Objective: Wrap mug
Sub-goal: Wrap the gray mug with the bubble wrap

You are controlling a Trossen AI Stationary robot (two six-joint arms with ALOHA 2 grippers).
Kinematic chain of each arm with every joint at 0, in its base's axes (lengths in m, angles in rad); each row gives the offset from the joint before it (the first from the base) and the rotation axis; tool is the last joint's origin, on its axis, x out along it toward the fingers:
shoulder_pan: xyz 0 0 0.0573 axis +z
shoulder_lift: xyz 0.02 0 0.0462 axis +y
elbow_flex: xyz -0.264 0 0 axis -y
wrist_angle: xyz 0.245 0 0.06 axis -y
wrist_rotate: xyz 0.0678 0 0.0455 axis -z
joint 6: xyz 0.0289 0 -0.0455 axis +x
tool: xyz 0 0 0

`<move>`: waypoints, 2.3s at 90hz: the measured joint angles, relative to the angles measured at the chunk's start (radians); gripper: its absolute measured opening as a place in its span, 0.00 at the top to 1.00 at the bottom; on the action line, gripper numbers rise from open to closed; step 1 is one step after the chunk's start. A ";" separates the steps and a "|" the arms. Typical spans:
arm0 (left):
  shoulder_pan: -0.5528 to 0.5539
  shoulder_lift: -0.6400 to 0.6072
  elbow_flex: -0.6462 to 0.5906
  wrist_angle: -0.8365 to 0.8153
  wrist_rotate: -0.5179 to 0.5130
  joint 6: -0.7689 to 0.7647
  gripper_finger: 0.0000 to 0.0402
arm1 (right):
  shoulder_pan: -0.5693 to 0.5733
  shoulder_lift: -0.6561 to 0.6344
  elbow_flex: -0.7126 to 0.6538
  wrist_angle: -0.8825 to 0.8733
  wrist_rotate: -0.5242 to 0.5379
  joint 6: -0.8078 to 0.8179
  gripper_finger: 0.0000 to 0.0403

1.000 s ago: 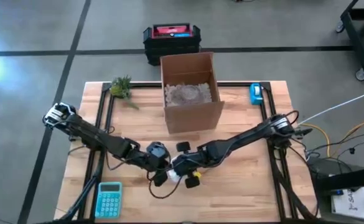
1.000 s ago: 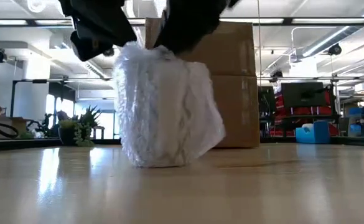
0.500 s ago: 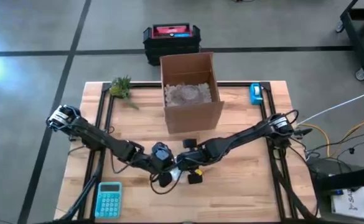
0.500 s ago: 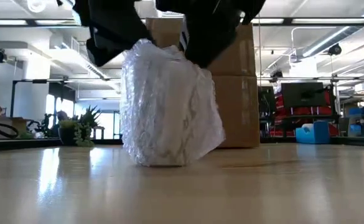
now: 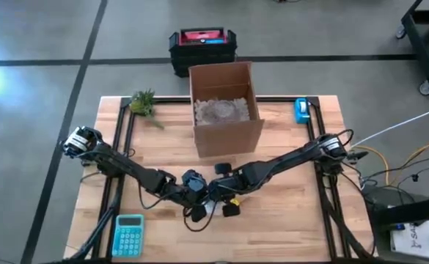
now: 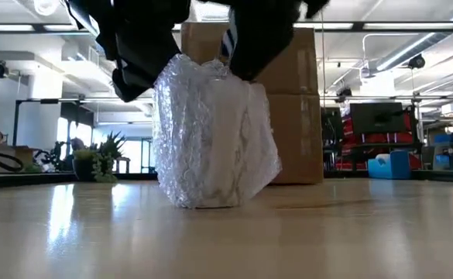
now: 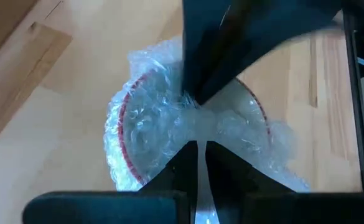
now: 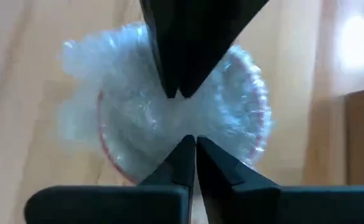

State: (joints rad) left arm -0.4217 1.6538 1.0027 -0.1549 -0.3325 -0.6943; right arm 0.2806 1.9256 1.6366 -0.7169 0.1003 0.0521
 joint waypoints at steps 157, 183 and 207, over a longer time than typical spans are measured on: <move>-0.061 -0.198 -0.006 -0.078 0.029 0.023 0.94 | 0.028 0.069 -0.032 0.206 -0.030 -0.072 0.99; -0.063 -0.199 -0.006 -0.078 0.029 0.020 0.94 | 0.014 0.158 -0.027 0.174 -0.025 -0.071 0.99; -0.064 -0.161 -0.009 -0.084 0.035 0.005 0.94 | 0.004 0.166 -0.030 0.173 -0.042 -0.052 0.99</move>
State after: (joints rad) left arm -0.4856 1.4930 0.9937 -0.2390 -0.2973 -0.6898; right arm 0.2844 2.0915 1.6070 -0.5438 0.0585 0.0002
